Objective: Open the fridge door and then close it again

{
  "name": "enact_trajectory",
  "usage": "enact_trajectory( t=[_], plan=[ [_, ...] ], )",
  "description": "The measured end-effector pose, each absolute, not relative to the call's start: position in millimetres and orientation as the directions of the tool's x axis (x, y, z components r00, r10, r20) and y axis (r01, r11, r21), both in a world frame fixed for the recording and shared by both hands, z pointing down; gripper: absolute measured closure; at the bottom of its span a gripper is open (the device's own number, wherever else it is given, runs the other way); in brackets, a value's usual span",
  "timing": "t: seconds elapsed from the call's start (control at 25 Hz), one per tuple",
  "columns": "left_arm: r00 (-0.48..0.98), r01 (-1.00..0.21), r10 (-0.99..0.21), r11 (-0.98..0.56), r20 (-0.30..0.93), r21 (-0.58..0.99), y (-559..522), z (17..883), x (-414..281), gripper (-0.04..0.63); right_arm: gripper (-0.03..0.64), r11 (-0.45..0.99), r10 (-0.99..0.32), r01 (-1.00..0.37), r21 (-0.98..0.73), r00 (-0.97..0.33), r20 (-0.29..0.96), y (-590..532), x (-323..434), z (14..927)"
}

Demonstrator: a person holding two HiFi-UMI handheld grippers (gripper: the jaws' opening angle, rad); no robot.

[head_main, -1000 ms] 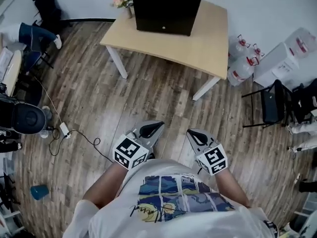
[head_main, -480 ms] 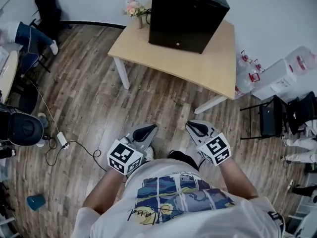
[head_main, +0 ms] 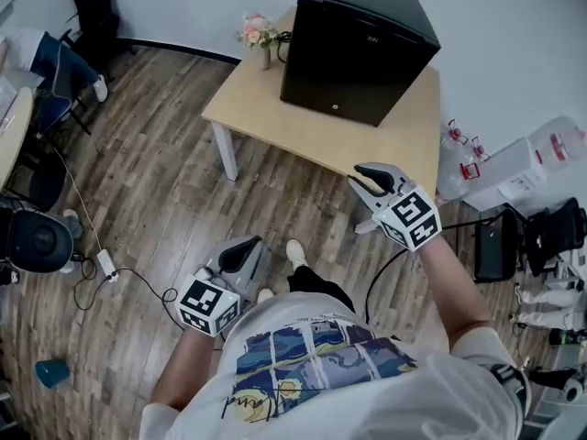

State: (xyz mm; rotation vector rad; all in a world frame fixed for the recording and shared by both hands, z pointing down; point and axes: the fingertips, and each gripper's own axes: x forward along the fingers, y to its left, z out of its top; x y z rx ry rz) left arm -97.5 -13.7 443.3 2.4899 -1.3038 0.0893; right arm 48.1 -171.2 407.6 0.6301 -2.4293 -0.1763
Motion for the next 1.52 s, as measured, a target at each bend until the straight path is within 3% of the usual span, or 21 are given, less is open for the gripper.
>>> enact_trajectory(
  t=[0.64, 0.96, 1.52],
  plan=[
    [0.38, -0.915, -0.9, -0.331, 0.212, 0.232, -120.8, 423.7, -109.7, 0.588, 0.546, 0.81, -0.504, -0.167, 0.563, -0.69, 0.52, -448.0, -10.0, 288.2],
    [0.32, -0.937, -0.917, -0.268, 0.239, 0.227, -145.6, 425.8, -109.2, 0.588, 0.525, 0.796, -0.488, -0.05, 0.604, -0.643, 0.59, -516.9, -50.1, 289.0],
    [0.241, -0.953, -0.938, -0.18, 0.251, 0.243, -148.3, 435.1, -126.8, 0.588, 0.537, 0.777, -0.531, 0.024, 0.629, -0.513, 0.675, -561.5, -78.3, 310.4]
  ],
)
